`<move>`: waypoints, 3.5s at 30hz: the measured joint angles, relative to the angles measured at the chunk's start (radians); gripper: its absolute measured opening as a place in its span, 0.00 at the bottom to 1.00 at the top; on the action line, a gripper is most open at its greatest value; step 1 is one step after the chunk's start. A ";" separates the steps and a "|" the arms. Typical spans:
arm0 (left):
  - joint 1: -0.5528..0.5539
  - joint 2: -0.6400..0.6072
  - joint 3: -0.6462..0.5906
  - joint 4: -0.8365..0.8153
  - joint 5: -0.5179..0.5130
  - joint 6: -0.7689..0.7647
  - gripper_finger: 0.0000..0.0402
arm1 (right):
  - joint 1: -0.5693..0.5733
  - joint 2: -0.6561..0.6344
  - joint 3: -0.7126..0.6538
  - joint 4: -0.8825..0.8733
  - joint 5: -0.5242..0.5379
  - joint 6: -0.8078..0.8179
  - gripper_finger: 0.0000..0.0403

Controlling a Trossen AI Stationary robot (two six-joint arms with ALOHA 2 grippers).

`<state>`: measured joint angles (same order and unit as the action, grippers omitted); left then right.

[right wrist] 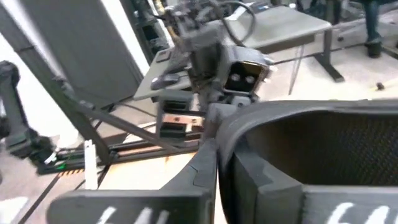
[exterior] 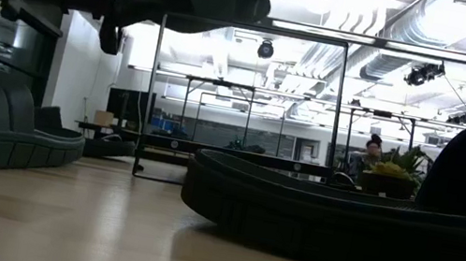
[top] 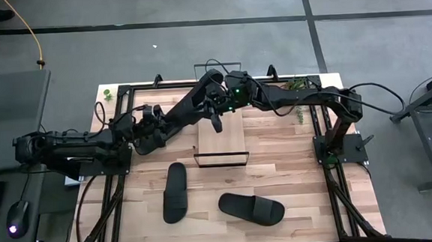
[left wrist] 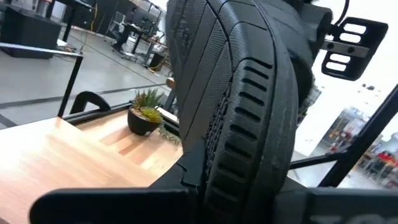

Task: Pick and place slides into the shelf
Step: Put the top right black slipper on the shelf

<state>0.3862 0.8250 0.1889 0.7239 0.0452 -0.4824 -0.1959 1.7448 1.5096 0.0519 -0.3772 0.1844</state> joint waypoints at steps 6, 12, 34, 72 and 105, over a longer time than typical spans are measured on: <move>0.000 0.000 0.000 -0.013 0.009 -0.043 0.10 | 0.003 -0.003 0.076 -0.107 -0.021 -0.119 0.26; 0.001 -0.003 -0.009 -0.097 0.022 -0.072 0.07 | 0.026 -0.017 0.201 -0.256 -0.043 -0.341 0.43; 0.000 -0.089 -0.005 -0.104 0.225 -0.183 0.07 | 0.325 -0.008 0.457 -0.991 0.785 -0.775 0.45; 0.000 -0.087 -0.006 -0.078 0.167 -0.121 0.09 | 0.187 0.206 0.455 -0.620 0.408 -0.095 0.19; 0.000 -0.269 -0.003 -0.268 0.125 0.234 0.50 | 0.046 0.199 0.454 -0.609 0.294 0.219 0.00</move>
<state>0.3866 0.5565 0.1860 0.4560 0.1705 -0.2487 -0.1498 1.9437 1.9640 -0.5574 -0.0836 0.4039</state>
